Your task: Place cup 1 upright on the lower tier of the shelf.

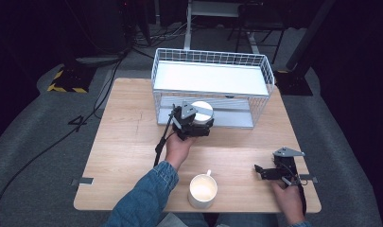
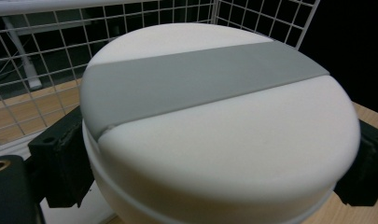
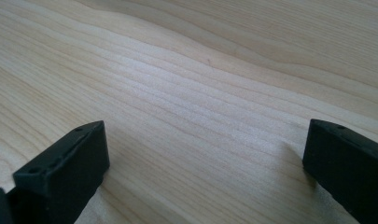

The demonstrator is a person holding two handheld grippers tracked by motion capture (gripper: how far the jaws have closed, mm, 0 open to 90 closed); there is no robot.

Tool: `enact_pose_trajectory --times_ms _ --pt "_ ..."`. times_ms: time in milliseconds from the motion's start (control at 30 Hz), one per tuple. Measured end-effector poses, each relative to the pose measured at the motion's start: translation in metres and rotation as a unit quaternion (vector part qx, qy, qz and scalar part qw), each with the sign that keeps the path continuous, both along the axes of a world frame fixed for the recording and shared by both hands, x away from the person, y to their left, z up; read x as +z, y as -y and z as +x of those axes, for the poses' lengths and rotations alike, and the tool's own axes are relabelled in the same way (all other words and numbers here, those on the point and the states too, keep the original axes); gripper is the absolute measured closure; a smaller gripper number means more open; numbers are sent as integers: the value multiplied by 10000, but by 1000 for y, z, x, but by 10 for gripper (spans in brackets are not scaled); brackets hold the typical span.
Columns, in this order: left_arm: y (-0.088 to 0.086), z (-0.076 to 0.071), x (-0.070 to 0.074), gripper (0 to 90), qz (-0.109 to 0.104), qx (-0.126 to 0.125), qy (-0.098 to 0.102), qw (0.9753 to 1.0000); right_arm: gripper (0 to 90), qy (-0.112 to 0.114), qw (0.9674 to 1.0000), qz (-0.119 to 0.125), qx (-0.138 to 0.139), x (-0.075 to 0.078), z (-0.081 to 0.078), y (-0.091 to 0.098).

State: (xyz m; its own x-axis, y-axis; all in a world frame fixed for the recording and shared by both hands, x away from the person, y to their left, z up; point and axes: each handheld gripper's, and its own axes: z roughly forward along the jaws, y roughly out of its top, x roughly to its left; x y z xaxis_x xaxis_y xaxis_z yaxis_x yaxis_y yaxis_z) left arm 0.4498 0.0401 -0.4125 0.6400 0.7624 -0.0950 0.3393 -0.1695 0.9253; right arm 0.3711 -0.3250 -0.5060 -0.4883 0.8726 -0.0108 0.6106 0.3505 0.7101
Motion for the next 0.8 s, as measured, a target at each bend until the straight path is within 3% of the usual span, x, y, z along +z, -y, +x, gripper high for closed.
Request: enact_pose_trajectory --times_ms 200,467,800 --pt "5 14 -4 70 -17 176 -67 9998 3 5 10000 -1 -6 0 0 0" --pt "15 27 -11 70 -16 367 8 9993 3 0 10000 -1 0 0 0 0" --pt "24 40 -26 70 28 448 -18 9990 3 -1 10000 1 2 0 0 0"
